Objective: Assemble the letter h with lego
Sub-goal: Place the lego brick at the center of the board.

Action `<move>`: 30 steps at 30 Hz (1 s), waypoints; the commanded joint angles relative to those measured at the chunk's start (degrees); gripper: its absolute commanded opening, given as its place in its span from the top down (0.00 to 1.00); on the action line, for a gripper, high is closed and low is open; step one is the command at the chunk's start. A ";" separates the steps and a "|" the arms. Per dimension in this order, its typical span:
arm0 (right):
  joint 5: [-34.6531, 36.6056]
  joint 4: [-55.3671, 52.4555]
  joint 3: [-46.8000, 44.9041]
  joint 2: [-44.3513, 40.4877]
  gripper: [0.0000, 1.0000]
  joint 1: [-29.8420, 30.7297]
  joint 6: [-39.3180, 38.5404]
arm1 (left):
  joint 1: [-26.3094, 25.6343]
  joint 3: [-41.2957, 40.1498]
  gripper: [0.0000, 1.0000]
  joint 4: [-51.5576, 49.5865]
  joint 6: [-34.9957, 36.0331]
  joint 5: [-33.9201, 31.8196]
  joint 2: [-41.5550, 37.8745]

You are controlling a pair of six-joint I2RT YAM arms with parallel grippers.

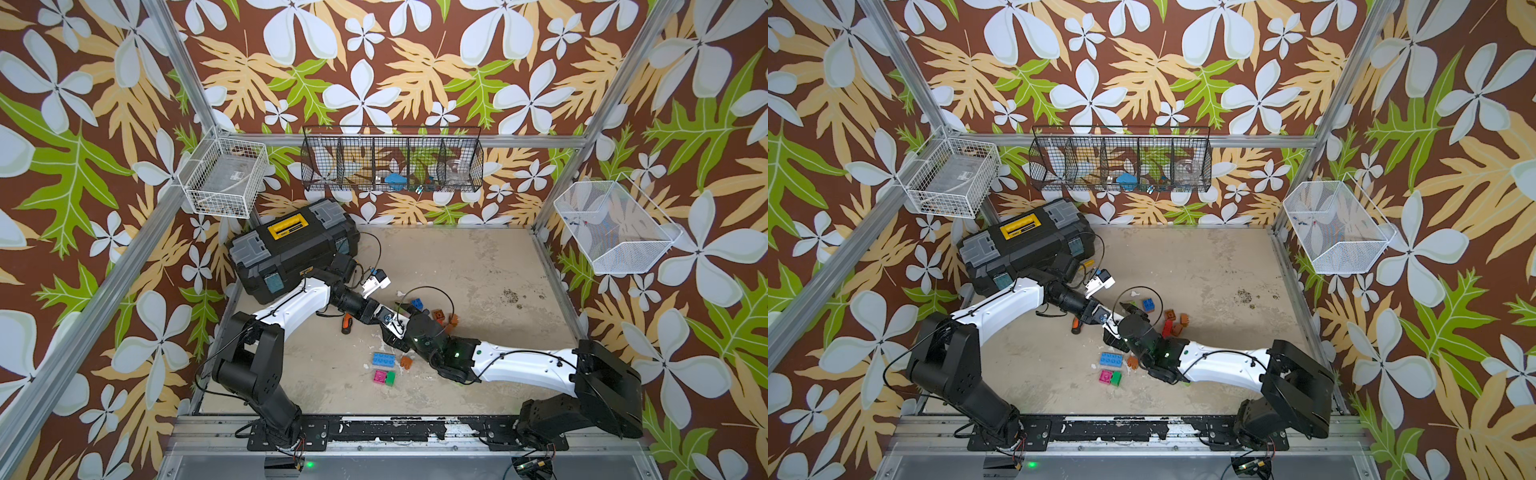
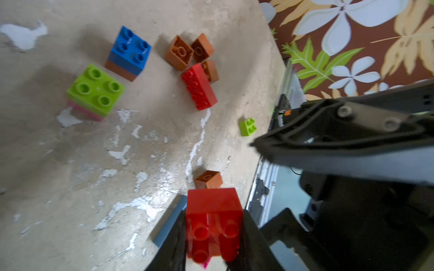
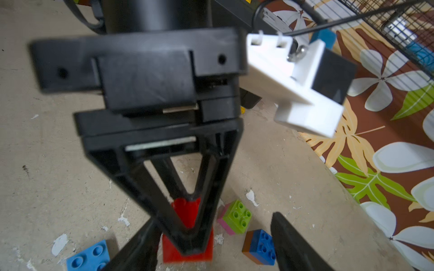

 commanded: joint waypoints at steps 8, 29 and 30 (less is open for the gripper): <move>-1.49 -1.77 -10.23 -11.44 0.23 -1.59 22.18 | -3.27 -4.54 0.66 20.36 -2.01 -30.42 0.33; -4.54 -18.76 -13.62 -23.98 0.22 -12.82 44.61 | -7.82 -8.92 0.36 23.94 5.58 -36.68 3.01; -4.55 -19.93 -12.94 -23.36 0.22 -12.74 44.59 | -7.81 -9.01 0.35 23.77 5.73 -36.51 1.82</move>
